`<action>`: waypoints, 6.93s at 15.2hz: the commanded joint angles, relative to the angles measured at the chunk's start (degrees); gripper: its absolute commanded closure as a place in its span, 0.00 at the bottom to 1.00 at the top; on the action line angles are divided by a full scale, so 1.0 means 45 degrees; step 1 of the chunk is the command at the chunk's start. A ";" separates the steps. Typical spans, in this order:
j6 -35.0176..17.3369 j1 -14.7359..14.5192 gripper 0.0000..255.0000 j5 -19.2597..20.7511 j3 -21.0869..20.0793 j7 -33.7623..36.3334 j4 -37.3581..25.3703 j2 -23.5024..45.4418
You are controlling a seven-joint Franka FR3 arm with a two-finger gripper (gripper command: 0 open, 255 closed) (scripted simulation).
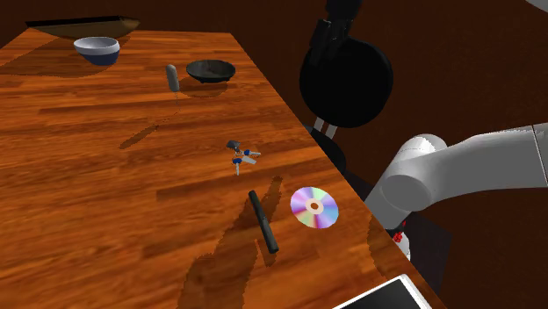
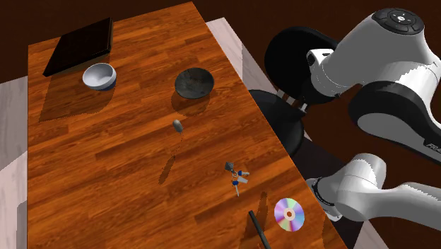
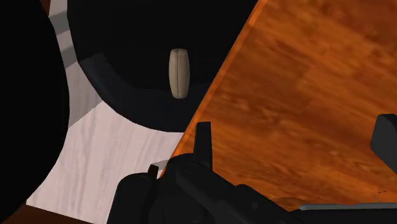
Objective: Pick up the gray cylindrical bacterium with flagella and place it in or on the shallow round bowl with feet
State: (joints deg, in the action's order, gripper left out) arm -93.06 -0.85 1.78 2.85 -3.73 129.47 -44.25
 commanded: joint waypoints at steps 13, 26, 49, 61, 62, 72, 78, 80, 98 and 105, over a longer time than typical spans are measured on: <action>-0.5510 -0.0431 0.00 -0.1338 -0.2268 0.3256 0.1197 0.2164; -1.0489 0.0157 0.00 0.0023 -0.5040 0.7576 -0.0898 0.6920; -1.2393 0.0440 1.00 0.3705 -0.5967 1.1250 -0.3314 1.0785; -1.1799 0.0463 1.00 0.3295 -0.6022 1.0884 -0.3723 1.0547; -1.1647 0.0466 1.00 0.3204 -0.6032 1.0801 -0.3833 1.0494; -1.0082 0.0472 1.00 0.2517 -0.6093 1.0138 -0.5111 1.0121; -0.9101 0.0459 1.00 0.2273 -0.6115 0.9859 -0.6034 1.0038; -0.8767 0.0452 1.00 0.2217 -0.6123 0.9783 -0.6370 1.0034; -0.7985 0.2742 1.00 0.0217 -0.4513 0.4556 -1.0186 1.2849; -0.8441 0.3155 1.00 -0.0007 -0.4356 0.3808 -1.0444 1.3605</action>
State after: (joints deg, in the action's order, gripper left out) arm -130.40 13.32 1.73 -16.77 13.48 82.05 16.78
